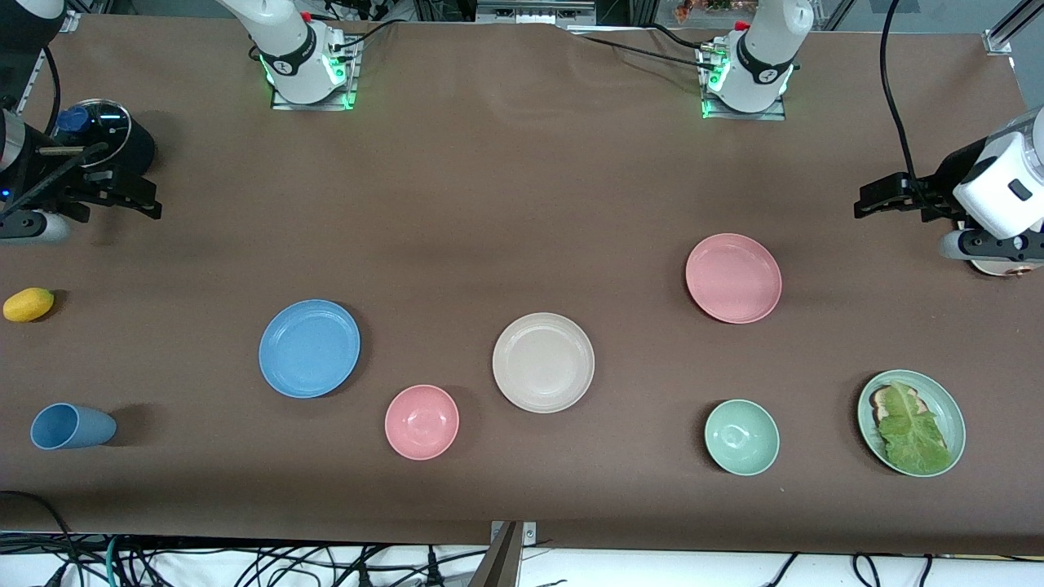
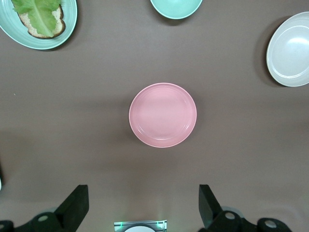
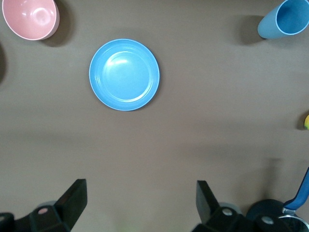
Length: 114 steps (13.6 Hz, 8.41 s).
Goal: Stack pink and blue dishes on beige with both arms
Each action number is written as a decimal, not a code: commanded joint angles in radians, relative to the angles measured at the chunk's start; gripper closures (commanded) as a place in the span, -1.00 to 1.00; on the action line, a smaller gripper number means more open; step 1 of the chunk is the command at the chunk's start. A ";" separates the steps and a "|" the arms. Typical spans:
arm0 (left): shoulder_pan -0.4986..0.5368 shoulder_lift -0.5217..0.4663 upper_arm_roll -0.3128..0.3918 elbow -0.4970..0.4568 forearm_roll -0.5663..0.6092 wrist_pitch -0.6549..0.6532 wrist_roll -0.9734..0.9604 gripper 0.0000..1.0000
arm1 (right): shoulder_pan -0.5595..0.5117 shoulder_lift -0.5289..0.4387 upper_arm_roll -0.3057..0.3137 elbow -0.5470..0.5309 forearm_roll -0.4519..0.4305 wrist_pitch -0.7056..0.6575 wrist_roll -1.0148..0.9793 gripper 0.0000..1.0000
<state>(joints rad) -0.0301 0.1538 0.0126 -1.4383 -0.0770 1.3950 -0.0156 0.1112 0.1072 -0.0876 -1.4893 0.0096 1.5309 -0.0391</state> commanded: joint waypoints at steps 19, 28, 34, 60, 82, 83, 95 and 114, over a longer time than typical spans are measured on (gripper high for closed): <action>0.003 0.009 0.003 0.018 0.016 -0.007 0.029 -1.00 | -0.004 0.008 0.002 0.020 -0.003 -0.005 0.011 -1.00; 0.016 0.078 0.003 0.018 0.017 -0.001 0.022 -1.00 | -0.005 0.008 -0.001 0.020 -0.003 -0.005 0.011 -1.00; 0.016 0.220 -0.002 0.038 0.008 0.079 0.020 -1.00 | -0.008 0.008 -0.001 0.020 -0.003 0.001 0.011 -1.00; -0.010 0.201 0.211 -0.718 -0.564 0.898 0.827 -1.00 | -0.016 0.009 -0.001 0.020 -0.003 0.002 0.011 -1.00; -0.063 0.187 0.211 -0.916 -0.814 1.053 0.965 0.12 | -0.016 0.020 -0.001 0.023 -0.010 0.012 0.010 -1.00; -0.059 0.188 0.211 -0.916 -0.814 1.053 0.964 0.65 | -0.018 0.020 -0.003 0.023 -0.007 0.012 0.010 -1.00; -0.067 0.175 0.224 -0.855 -0.797 0.969 0.948 1.00 | -0.021 0.045 -0.001 0.024 -0.003 0.012 0.004 -1.00; -0.513 0.458 0.219 -0.269 -0.738 0.894 0.019 1.00 | -0.008 0.440 0.008 0.015 0.012 0.448 -0.033 -0.99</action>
<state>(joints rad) -0.5014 0.5385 0.2156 -1.8165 -0.8419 2.2945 0.1111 0.1079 0.4942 -0.0853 -1.4924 0.0107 1.9282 -0.0568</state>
